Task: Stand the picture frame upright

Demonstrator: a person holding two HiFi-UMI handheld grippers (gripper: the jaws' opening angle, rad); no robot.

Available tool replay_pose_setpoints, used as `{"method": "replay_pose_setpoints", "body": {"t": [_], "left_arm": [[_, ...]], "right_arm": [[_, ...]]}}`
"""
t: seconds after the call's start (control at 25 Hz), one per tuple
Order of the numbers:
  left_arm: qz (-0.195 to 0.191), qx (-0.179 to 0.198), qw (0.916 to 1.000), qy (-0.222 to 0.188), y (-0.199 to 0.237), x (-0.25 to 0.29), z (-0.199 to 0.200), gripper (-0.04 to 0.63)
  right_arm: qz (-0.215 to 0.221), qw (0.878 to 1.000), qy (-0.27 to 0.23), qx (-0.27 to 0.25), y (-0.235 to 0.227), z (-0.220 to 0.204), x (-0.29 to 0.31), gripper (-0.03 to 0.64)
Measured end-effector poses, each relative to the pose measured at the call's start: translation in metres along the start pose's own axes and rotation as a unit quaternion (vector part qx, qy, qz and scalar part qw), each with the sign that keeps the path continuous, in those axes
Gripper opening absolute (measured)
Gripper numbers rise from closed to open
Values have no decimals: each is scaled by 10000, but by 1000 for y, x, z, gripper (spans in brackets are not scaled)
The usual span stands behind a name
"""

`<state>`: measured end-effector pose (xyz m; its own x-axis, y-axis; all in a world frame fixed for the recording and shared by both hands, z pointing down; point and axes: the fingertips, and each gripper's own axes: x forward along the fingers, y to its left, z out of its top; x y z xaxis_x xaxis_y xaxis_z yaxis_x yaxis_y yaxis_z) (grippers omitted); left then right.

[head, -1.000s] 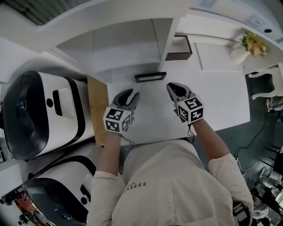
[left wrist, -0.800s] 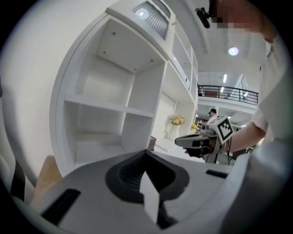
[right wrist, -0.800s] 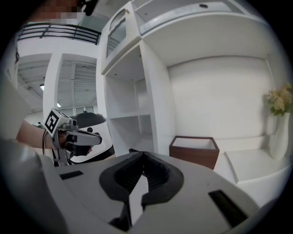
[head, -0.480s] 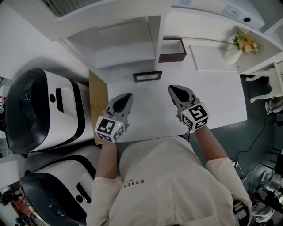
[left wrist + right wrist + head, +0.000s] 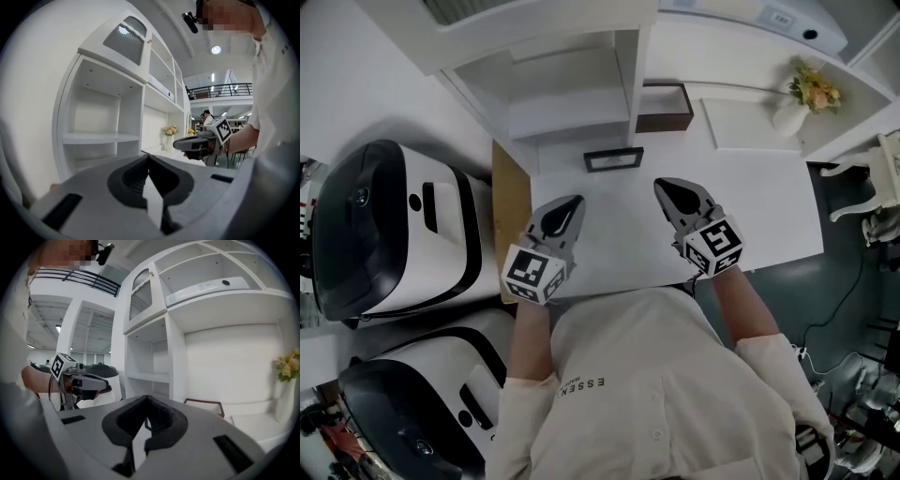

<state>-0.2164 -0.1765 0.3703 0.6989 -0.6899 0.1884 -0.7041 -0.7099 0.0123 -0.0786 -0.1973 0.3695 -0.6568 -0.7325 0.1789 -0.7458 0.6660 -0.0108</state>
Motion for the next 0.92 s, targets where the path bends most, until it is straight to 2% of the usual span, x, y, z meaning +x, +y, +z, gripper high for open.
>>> {"method": "replay_pose_setpoints", "body": {"t": [0.44, 0.64, 0.92], "left_arm": [[158, -219, 9995, -177, 4, -12, 11, 3], [67, -159, 9997, -198, 2, -9, 13, 3], [-125, -85, 9998, -154, -7, -10, 12, 3]], "right_arm": [[-158, 9997, -144, 133, 11, 3, -4, 14], [-262, 9993, -154, 212, 8, 4, -5, 15], [-151, 9996, -181, 162, 14, 6, -6, 15]]}}
